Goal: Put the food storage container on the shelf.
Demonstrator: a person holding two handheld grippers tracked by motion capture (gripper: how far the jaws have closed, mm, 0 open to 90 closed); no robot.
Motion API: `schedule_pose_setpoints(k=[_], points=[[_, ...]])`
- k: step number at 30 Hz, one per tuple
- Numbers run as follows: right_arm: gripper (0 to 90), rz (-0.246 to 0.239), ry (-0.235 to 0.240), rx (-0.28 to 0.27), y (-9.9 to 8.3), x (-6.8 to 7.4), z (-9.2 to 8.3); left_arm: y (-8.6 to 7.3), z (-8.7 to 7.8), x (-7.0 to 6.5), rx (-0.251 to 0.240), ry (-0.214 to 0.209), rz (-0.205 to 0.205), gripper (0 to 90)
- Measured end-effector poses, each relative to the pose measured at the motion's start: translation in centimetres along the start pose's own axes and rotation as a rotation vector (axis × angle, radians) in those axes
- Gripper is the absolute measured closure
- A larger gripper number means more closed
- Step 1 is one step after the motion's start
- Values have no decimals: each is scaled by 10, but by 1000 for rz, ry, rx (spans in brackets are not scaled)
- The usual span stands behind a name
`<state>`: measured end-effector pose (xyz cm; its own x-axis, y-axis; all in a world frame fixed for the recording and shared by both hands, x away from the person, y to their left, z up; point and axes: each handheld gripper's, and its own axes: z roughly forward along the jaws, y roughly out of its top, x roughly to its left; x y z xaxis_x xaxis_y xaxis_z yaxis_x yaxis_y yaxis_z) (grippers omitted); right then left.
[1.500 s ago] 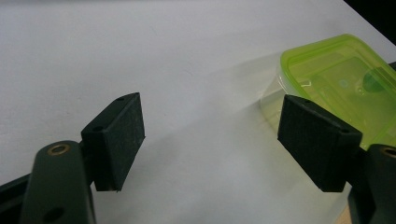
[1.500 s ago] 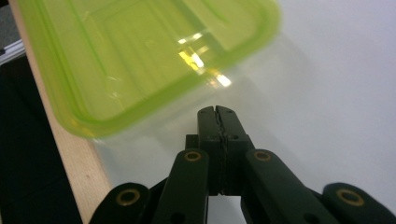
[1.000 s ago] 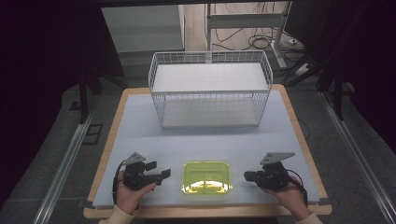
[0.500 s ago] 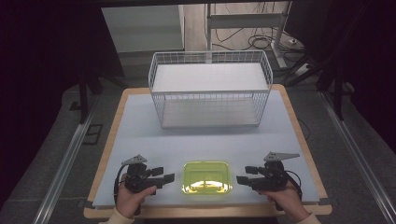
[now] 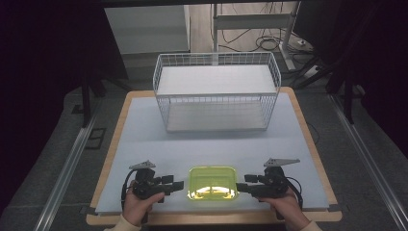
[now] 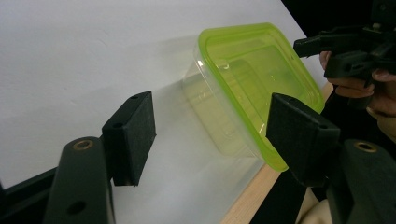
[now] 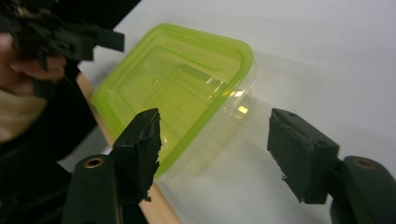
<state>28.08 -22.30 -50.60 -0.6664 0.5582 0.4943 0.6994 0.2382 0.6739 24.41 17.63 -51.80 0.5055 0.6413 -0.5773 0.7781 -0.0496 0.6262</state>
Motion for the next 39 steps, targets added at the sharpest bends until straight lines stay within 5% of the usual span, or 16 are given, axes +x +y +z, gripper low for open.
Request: schedule_pose_setpoints(k=[13, 21, 28, 39], points=[[490, 117, 48, 26, 2, -7, 8, 3, 12, 3, 22, -29, -51, 411], [603, 180, 74, 45, 3, -13, 13, 5, 27, 6, 41, -99, -110, 513], [704, 216, 124, 60, 4, -15, 18, 6, 34, 3, 65, -126, -115, 689], [762, 237, 149, 48, 6, -14, 16, 7, 29, 5, 48, -161, -140, 756]])
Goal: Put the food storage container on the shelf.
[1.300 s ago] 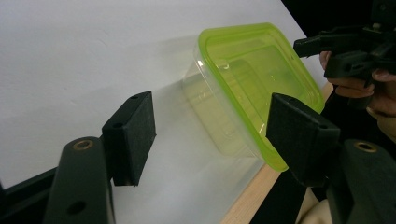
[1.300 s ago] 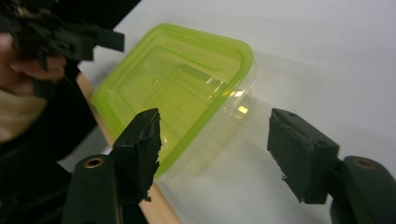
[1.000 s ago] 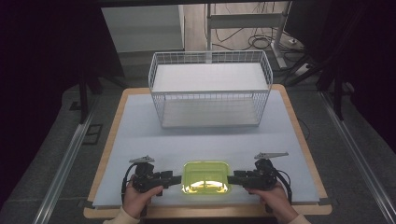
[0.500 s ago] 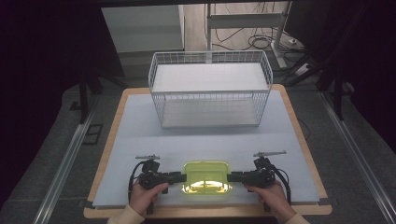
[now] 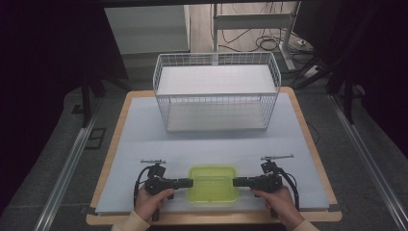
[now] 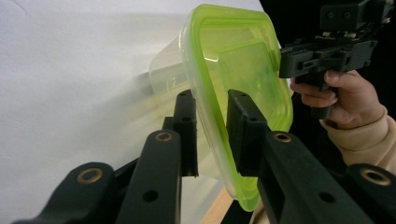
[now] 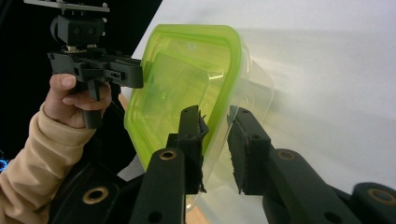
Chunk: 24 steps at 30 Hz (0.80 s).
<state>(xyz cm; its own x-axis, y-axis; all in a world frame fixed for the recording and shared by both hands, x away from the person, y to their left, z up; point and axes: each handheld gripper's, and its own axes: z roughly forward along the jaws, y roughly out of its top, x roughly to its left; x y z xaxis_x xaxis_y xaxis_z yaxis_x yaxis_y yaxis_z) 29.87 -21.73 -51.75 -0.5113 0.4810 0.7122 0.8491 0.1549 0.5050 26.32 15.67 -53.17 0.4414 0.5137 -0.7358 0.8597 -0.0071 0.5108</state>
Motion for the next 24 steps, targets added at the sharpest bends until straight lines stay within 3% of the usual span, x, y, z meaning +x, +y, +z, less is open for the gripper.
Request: schedule_pose_setpoints(k=[9, 24], points=[[823, -13, 20, -26, 2, 4, -5, 1, -4, -6, -22, 10, 36, 810], [829, -47, 37, -62, 11, 10, -11, 7, -9, -12, -47, 11, 67, 814]])
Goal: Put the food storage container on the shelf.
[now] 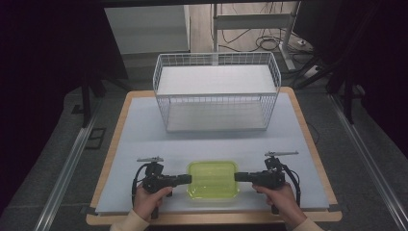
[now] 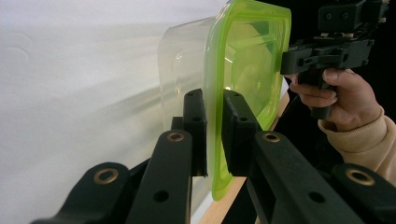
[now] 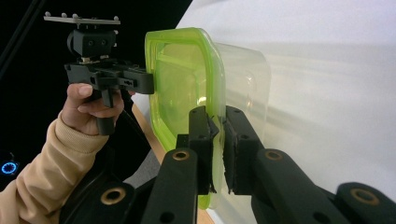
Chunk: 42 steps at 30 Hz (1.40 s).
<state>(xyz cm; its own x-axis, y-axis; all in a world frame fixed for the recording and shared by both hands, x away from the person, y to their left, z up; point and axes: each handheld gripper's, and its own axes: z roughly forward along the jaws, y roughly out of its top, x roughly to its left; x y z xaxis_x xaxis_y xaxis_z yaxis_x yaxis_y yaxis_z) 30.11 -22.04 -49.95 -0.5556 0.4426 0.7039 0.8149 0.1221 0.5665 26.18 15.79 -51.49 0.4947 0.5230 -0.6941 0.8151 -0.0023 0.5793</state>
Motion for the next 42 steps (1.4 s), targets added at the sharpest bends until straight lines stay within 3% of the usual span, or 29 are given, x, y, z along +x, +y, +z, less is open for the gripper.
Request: schedule_pose_setpoints(k=[11, 17, 34, 42], points=[[829, -26, -14, -16, 9, 2, -4, 10, 1, -4, -11, 3, 14, 814], [828, -46, -19, -36, 17, 6, -8, 24, -3, -9, -16, 11, 50, 814], [828, -96, -42, -63, 48, 24, -14, 52, -12, -19, -50, 20, 75, 814], [828, -116, -45, -82, 66, 30, -22, 73, -15, -28, -67, 21, 97, 814]])
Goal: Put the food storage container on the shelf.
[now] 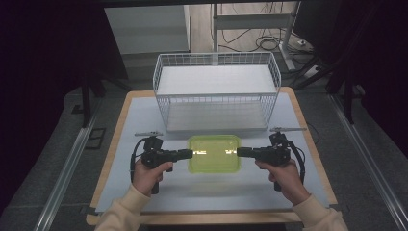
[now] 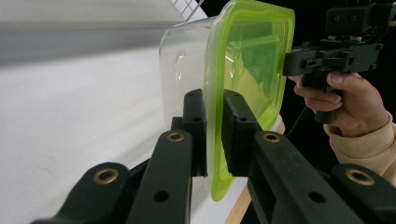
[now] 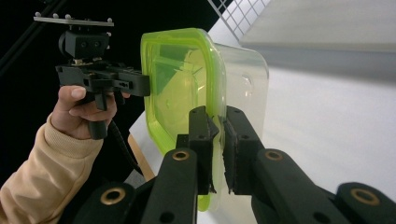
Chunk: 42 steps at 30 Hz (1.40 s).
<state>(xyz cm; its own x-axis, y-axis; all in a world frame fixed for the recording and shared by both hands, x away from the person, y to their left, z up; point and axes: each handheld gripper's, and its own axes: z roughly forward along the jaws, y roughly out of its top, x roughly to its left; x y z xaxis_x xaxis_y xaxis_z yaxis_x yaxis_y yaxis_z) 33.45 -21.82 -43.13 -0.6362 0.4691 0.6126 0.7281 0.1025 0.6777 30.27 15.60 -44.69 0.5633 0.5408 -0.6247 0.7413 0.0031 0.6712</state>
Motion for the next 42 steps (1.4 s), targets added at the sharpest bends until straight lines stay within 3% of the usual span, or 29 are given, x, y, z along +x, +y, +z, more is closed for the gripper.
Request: schedule_pose_setpoints(k=[11, 28, 42], points=[[828, -8, -1, -28, 20, 4, -6, 24, -3, -7, -8, 14, 30, 814], [828, -25, -11, -40, 51, 9, -6, 54, -7, -6, -29, 9, 19, 814], [828, -25, -2, -61, 80, 9, -6, 86, -13, -12, -46, 33, 40, 813]])
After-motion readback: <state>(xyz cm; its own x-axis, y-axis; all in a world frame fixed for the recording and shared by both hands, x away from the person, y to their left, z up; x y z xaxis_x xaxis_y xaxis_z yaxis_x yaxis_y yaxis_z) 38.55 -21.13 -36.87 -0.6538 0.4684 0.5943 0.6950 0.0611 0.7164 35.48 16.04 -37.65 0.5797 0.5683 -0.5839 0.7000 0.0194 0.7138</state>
